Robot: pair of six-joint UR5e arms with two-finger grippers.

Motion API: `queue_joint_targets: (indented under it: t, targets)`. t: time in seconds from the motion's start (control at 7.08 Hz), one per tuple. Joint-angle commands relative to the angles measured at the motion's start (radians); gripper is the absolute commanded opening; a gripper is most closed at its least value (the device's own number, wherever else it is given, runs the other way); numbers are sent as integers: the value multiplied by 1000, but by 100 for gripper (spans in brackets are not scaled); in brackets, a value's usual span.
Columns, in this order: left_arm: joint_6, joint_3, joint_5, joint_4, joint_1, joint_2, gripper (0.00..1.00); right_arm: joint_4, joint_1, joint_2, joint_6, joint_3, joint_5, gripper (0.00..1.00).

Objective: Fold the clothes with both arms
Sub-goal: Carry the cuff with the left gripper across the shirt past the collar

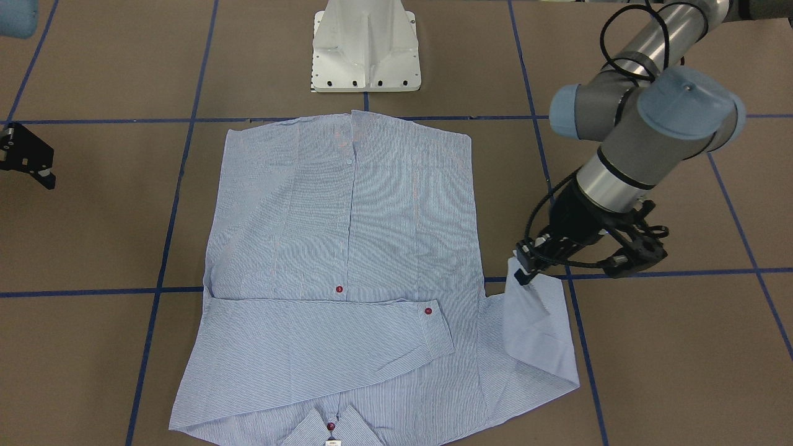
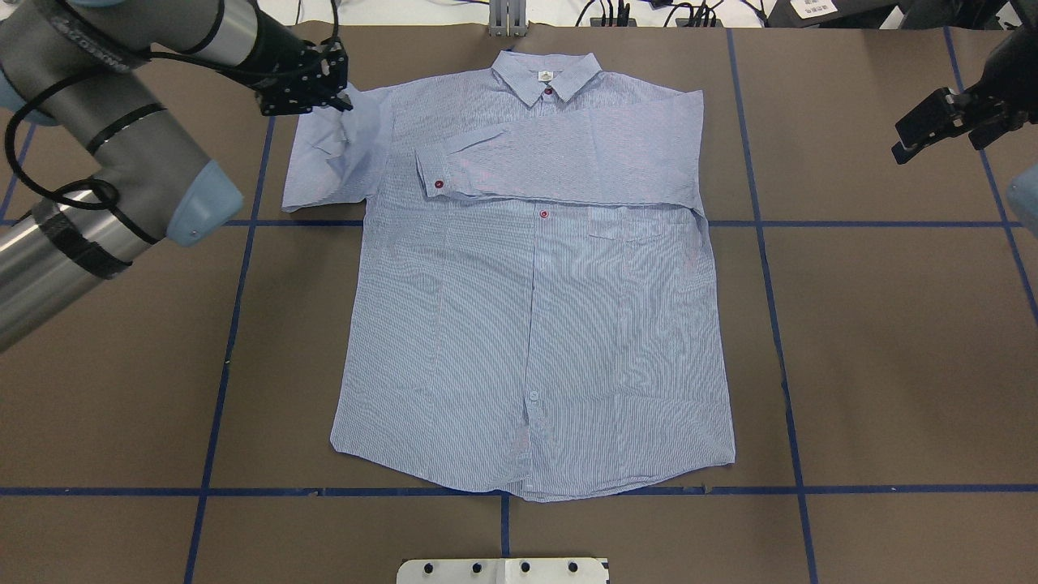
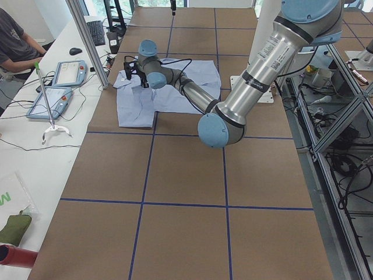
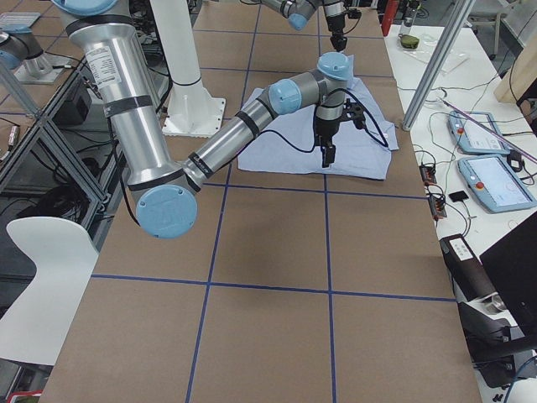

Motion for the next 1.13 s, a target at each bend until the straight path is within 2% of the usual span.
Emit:
queue_joint_targets:
  t: [0.0, 0.14, 0.42, 0.71, 0.85, 0.99]
  targets:
    - [-150, 105, -1, -7, 46, -189, 0, 7, 13, -46, -23, 21, 2, 100]
    - [-209, 124, -1, -9, 49, -256, 0, 7, 22, -68, -55, 27, 2, 100]
    - [-310, 132, 8, -12, 98, -316, 0, 7, 24, -71, -56, 23, 1, 100]
    - [-349, 135, 17, -46, 116, -327, 0, 9, 24, -76, -58, 21, -1, 100]
    - [-349, 150, 58, -49, 141, -325, 0, 9, 24, -76, -60, 19, -2, 100]
    - [-352, 202, 97, -117, 161, -327, 0, 9, 24, -76, -58, 19, -4, 100]
